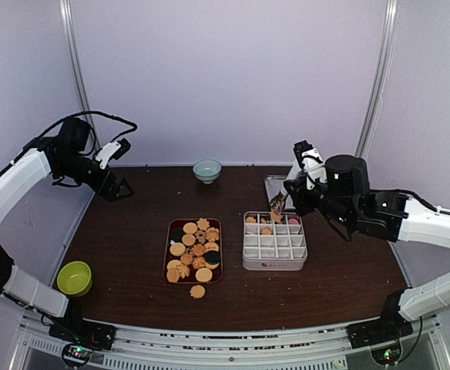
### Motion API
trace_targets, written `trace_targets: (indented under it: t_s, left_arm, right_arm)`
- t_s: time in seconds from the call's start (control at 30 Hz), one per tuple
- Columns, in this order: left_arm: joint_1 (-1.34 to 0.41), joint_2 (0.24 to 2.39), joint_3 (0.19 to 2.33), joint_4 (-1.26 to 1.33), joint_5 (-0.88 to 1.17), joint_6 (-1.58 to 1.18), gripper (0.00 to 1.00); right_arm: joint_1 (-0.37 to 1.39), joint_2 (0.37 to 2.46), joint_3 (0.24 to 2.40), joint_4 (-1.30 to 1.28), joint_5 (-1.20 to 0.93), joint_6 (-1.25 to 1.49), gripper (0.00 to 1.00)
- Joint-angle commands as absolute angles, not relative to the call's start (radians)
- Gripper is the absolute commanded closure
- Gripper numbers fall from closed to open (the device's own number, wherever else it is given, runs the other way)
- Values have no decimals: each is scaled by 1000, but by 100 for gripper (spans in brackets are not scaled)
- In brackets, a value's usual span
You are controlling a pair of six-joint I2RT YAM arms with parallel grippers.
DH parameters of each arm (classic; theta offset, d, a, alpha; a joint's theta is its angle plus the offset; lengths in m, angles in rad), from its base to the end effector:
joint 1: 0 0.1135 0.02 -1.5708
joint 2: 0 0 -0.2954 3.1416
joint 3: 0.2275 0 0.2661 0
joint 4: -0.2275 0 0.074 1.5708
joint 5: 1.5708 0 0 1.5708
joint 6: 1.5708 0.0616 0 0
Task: Pack the cookies
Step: Place the fake cookies in the empty pocket of the box.
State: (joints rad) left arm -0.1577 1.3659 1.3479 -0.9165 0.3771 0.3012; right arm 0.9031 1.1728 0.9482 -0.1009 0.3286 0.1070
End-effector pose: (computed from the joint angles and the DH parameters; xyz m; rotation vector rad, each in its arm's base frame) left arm 0.2909 -0.0692 0.3525 0.7081 2.3538 -0.4090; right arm 0.1995 0.2209 0.3443 -0.5232 1.8225 0.3808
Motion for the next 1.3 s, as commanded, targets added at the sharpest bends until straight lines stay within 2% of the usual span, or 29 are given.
trace_targets:
  t_s: [0.0, 0.9, 1.27]
  left_arm:
    - [-151, 1379, 1364, -885, 397, 298, 2]
    - [-152, 1362, 1364, -886, 399, 291, 2]
    - [-151, 1353, 1364, -885, 400, 291, 2]
  right_arm:
    - [901, 1131, 899, -155, 394, 98, 100]
    - [901, 1259, 918, -86, 381, 46, 100]
    - [901, 1249, 925, -104, 369, 29, 100]
